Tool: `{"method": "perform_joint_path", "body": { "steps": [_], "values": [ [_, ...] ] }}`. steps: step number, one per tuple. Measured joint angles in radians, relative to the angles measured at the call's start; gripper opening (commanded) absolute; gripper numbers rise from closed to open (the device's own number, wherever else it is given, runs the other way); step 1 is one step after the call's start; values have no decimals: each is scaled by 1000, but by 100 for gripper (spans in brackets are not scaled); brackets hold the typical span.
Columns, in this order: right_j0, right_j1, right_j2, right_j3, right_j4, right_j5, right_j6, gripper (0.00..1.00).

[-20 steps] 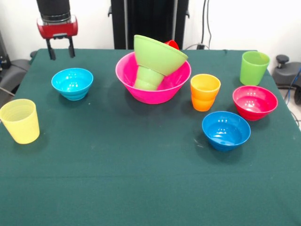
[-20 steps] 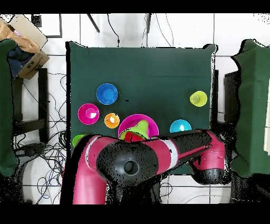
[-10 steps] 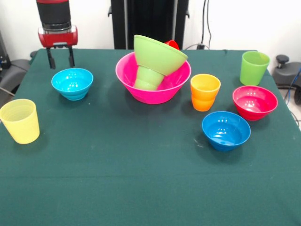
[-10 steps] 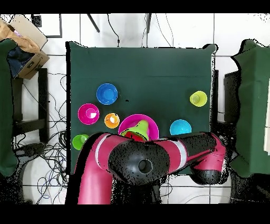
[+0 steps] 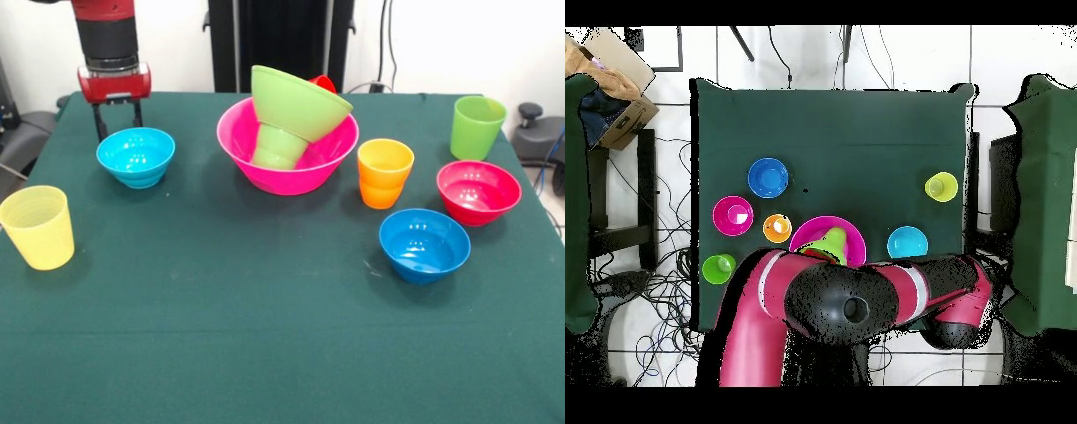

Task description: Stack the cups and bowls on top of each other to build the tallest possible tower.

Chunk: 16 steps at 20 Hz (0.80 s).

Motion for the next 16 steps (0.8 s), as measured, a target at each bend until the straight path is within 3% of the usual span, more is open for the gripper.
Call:
{"method": "perform_joint_path", "body": {
  "steps": [7, 16],
  "values": [
    [-21, 6, 1, 2, 40, -2, -63, 100],
    [18, 11, -3, 2, 12, 0, -65, 100]
  ]
}}
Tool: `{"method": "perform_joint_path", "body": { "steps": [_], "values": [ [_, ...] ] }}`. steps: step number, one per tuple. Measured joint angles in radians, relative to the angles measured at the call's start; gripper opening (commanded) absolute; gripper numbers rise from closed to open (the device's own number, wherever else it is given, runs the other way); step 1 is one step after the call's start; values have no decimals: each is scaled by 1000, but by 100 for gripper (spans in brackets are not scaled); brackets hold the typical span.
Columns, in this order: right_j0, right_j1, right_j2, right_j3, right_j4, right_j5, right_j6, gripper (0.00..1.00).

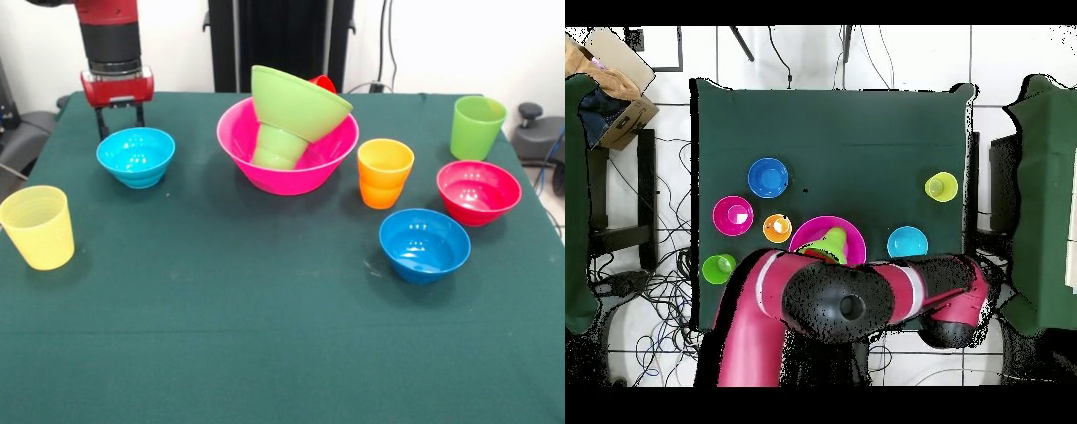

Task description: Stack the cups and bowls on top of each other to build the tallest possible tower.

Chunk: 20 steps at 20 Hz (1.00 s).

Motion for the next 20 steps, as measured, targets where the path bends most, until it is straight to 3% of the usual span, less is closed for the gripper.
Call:
{"method": "perform_joint_path", "body": {
  "steps": [11, 16, 17, 20],
  "values": [
    [168, 11, -52, -1, -164, 0, 44, 100],
    [213, 11, -95, -9, -233, -1, 140, 100],
    [227, 10, -113, -13, -255, -1, 196, 100],
    [234, 8, -125, -14, -267, -1, 238, 100]
  ]
}}
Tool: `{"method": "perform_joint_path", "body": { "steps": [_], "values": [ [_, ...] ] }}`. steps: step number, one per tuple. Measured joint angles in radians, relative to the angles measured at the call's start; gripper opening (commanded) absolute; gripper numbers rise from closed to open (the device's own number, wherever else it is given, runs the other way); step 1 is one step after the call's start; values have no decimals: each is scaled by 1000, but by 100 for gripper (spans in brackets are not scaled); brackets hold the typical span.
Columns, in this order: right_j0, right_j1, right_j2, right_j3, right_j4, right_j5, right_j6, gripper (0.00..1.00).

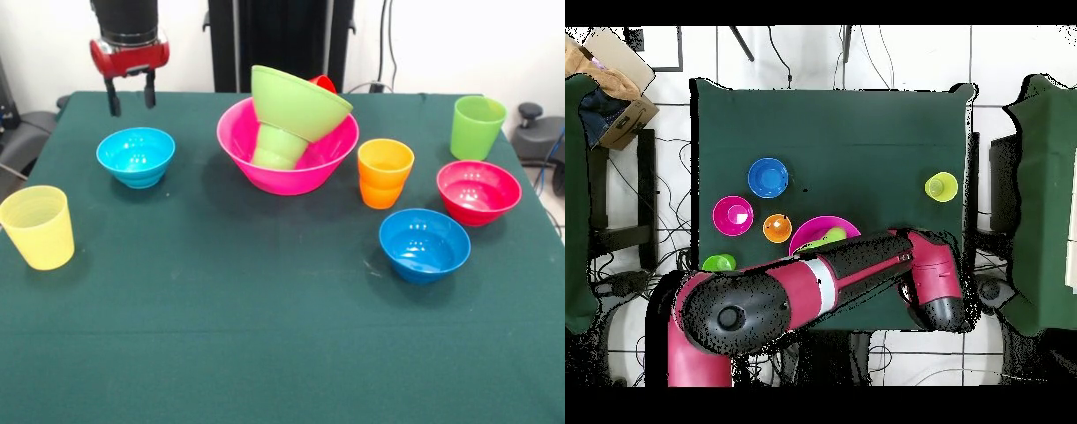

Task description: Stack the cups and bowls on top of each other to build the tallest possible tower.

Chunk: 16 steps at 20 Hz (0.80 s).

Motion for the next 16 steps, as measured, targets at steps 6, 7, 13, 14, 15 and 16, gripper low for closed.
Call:
{"method": "perform_joint_path", "body": {
  "steps": [6, 7, 13, 14, 15, 16],
  "values": [
    [-19, -45, -4, 0, -2, 0, 9, 100],
    [-29, -58, -3, 0, -4, 0, 0, 100],
    [-80, -100, 1, 1, -64, 0, -168, 100],
    [-92, -107, 2, 1, -82, 0, -237, 100],
    [-98, -112, 4, 1, -92, 0, -281, 100],
    [-102, -115, 5, 1, -99, 0, -310, 100]
  ]
}}
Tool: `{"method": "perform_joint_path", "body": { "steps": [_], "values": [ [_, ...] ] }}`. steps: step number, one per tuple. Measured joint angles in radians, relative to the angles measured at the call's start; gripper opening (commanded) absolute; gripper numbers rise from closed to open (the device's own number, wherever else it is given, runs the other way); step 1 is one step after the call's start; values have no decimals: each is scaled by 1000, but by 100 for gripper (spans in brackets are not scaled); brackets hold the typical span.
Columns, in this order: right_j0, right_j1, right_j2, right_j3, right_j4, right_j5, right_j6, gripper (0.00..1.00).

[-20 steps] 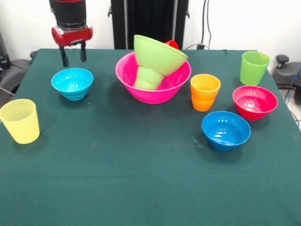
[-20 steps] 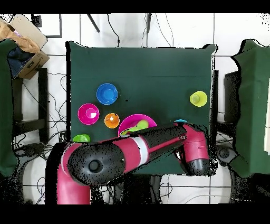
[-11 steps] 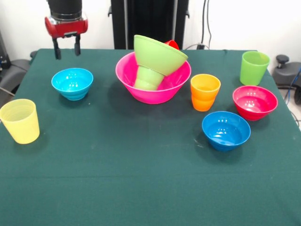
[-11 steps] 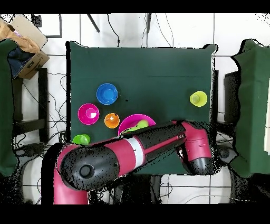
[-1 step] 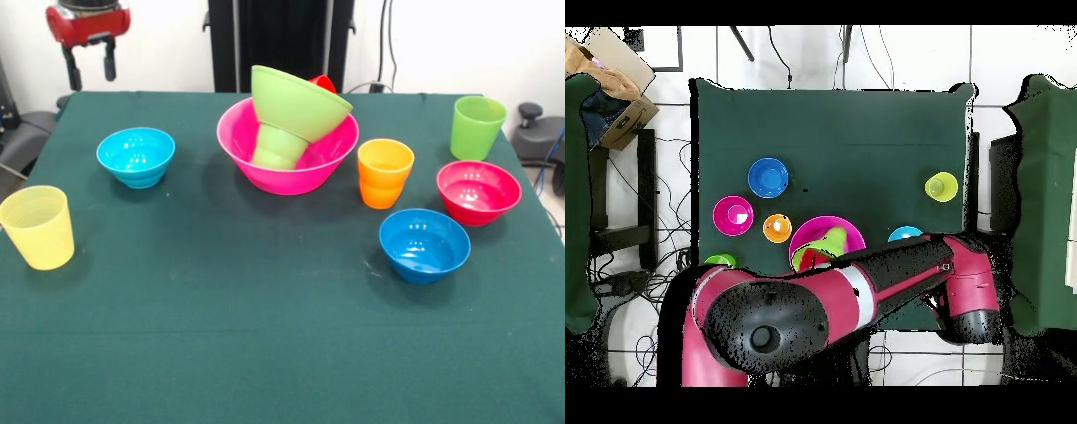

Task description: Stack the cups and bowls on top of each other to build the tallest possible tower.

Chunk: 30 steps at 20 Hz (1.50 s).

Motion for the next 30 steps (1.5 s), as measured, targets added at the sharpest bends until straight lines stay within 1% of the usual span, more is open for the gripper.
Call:
{"method": "perform_joint_path", "body": {
  "steps": [2, 3, 7, 11, 20, 24, 28, 30],
  "values": [
    [-6, -5, 2, 0, -11, 0, -53, 100],
    [-10, -8, 5, 0, -21, 0, -110, 100],
    [-10, -10, 16, 0, -31, 0, -214, 100],
    [-11, -17, 33, 0, -31, 0, -261, 100],
    [-14, -34, 66, 5, -30, 0, -306, 100],
    [-29, -43, 93, 8, -30, 0, -340, 100],
    [-61, -53, 130, 10, -19, 0, -404, 100],
    [-81, -52, 149, 11, -1, 0, -445, 100]
  ]
}}
